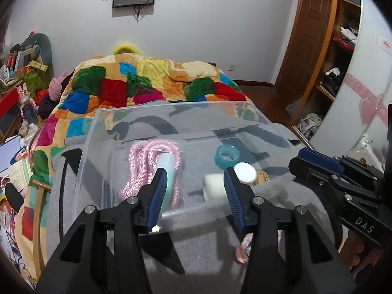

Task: Organize objects
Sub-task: 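Place the white tape roll in the box with the left gripper while the right places the wooden block, then grasp the braided rope toy with the left gripper while the right gripper grasps the toothpaste tube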

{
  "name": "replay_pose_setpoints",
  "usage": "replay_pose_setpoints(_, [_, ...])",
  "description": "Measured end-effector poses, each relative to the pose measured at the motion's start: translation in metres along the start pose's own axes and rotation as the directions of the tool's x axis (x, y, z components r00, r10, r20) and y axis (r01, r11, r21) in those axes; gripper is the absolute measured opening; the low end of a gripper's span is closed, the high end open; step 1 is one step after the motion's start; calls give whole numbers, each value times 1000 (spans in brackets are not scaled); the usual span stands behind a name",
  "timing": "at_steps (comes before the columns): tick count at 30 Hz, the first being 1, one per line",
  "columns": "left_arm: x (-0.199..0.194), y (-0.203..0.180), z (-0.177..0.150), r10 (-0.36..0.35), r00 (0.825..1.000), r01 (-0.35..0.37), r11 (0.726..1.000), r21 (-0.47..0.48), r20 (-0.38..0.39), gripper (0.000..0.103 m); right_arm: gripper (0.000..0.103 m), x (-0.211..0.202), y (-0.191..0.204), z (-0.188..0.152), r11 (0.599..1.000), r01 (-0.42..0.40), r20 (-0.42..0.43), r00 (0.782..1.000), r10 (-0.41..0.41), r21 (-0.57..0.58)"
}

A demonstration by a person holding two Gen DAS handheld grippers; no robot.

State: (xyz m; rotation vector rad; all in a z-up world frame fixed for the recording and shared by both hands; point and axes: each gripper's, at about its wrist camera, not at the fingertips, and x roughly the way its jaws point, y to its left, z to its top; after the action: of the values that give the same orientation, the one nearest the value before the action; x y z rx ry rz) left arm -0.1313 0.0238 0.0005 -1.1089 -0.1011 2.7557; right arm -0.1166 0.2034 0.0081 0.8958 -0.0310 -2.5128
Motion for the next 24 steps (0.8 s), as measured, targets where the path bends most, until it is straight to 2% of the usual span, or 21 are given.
replay_pose_setpoints(5, [-12, -12, -9, -29, 1000, 30, 999, 33, -1, 50, 25, -16, -1, -10, 1000, 8, -3, 1000, -8, -28])
replay_pose_setpoints(8, [-21, -24, -18, -16, 1000, 15, 997, 77, 20, 56, 25, -21, -6, -19, 999, 16, -18, 1000, -17, -29])
replay_pose_setpoints(11, [-24, -35, -28, -71, 997, 72, 993, 93, -13, 56, 25, -23, -12, -29, 1000, 20, -41, 999, -21, -23])
replay_pose_setpoints(16, [-13, -50, -45, -93, 993, 101, 986, 134, -67, 56, 25, -14, -20, -47, 1000, -19, -105, 994, 20, 11])
replay_pose_setpoints(20, [4, -50, -62, -96, 986, 114, 986, 124, -138, 56, 25, 5, -22, -57, 998, -47, -162, 985, 54, 45])
replay_pose_setpoints(24, [12, -47, -75, -120, 976, 141, 984, 108, -183, 48, 28, 20, -20, -63, 994, -88, -200, 975, 100, 72])
